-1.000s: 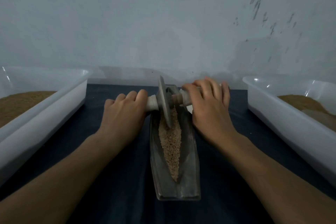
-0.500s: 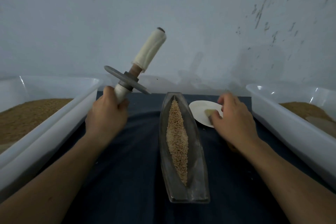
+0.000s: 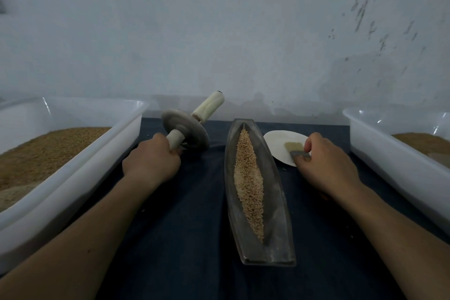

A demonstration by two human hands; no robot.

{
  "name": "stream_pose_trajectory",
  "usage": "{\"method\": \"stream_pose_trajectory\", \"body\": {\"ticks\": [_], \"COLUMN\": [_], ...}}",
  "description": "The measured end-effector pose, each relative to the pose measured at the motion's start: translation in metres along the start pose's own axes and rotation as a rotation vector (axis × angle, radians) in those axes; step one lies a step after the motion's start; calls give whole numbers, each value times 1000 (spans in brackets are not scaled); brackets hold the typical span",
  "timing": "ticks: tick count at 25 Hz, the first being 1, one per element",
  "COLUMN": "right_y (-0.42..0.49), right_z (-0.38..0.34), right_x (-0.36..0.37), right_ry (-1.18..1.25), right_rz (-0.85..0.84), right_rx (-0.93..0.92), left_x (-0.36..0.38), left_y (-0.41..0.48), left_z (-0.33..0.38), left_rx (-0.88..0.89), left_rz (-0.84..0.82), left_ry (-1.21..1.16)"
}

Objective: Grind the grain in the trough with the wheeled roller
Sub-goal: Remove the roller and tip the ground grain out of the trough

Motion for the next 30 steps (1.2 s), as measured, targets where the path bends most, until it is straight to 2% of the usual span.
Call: {"method": "stream_pose_trajectory", "body": {"ticks": [4,9,15,21,30], "right_y": [0,1,2,2,2], "right_z": [3,5,7,8,8], "right_x": [4,9,11,12,11], "right_ry": [8,-11,7,10,5], "right_rz": [-36,-63,-94,-93,-73], "right_rx": [31,35,48,57,54], "left_x": [-4,-10,-18,-9,-10], "left_y": [5,3,-5,-8,-10], "left_z": [-4,2,11,17,18], "left_rx": [-9,15,33,82,88], "left_rz": [-74,-157,-160,-217,-172], "left_ry": [-29,107,161,121,124]}}
Point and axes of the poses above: each hand's wrist, its own y-axis towards the middle knuckle, its own x-axis out of the palm, z = x × y, the point moved 5 cm from there along y, towards the middle knuckle
